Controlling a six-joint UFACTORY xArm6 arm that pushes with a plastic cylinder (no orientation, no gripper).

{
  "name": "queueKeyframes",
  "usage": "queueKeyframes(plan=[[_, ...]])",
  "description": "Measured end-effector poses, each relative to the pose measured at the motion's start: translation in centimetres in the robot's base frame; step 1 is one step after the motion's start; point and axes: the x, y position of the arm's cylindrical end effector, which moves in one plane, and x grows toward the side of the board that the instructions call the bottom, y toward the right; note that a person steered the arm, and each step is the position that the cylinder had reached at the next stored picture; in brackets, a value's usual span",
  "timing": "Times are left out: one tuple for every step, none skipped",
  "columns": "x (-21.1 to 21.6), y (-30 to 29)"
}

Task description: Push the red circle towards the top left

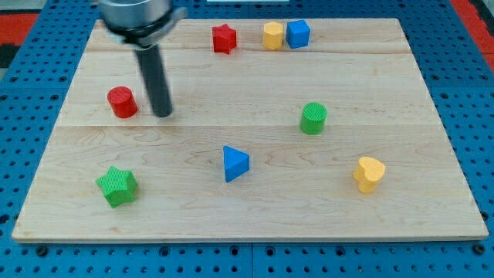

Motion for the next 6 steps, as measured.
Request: queueKeyframes(plan=[[1.8, -3.0], [1.6, -5.7], [-0.2, -4.8], [-2.7, -4.7], [-3.8, -3.3], [-5.6, -1.8]])
